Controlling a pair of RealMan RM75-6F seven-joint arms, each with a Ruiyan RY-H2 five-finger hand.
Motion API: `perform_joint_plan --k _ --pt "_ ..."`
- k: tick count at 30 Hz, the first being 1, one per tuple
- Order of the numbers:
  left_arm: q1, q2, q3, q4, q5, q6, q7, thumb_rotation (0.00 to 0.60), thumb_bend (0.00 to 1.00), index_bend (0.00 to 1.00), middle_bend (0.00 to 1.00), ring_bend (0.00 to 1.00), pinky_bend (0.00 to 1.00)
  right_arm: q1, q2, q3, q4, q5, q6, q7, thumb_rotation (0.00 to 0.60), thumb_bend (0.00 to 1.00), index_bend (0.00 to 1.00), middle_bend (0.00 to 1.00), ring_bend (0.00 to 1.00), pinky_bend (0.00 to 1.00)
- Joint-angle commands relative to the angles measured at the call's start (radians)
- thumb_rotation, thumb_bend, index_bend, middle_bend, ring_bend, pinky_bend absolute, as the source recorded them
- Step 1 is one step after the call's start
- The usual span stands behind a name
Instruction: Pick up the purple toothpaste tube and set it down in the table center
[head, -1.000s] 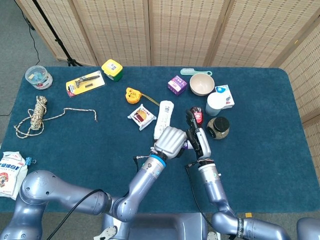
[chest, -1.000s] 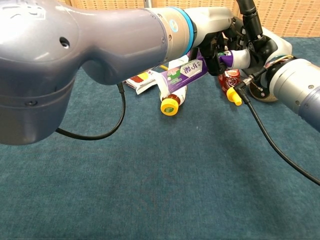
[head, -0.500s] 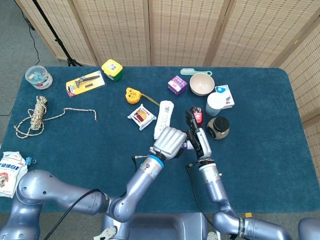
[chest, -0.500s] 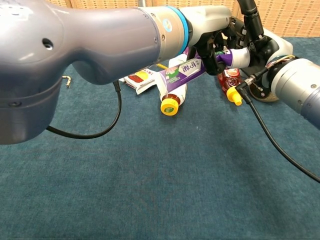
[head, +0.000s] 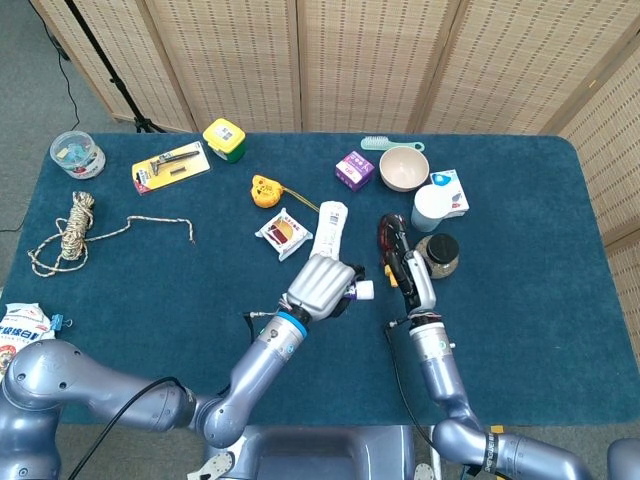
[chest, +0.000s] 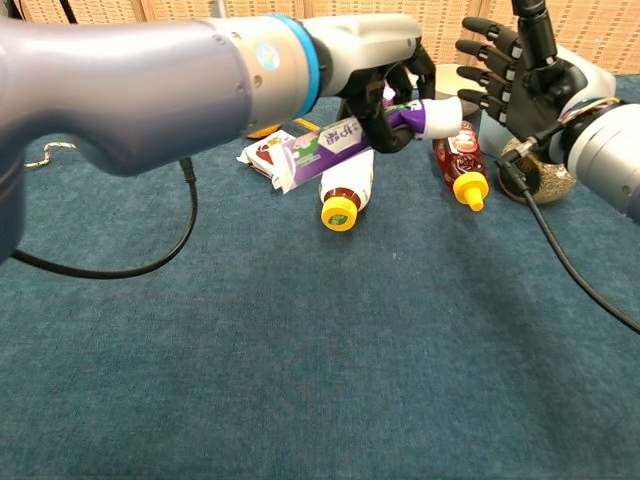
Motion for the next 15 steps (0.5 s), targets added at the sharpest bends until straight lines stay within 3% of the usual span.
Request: perform_joint_plan --k 1,15 --pt "0.026 0.021 0.029 -0.024 0.016 -0.002 -0.014 0.6 1.0 0.58 0.53 0.56 0.61 -0.005 0.009 0.001 0.0 -0.003 0.005 0.0 0.112 0.0 0.0 0.0 0.0 0.0" --pt "0.082 0.032 0.143 0.009 0.026 -0.065 -0.015 0.6 1.0 0.51 0.49 0.5 0.61 -0.032 0.07 0.006 -0.011 -0.014 0.033 -0.005 0.113 0.0 0.0 0.0 0.0 0.0"
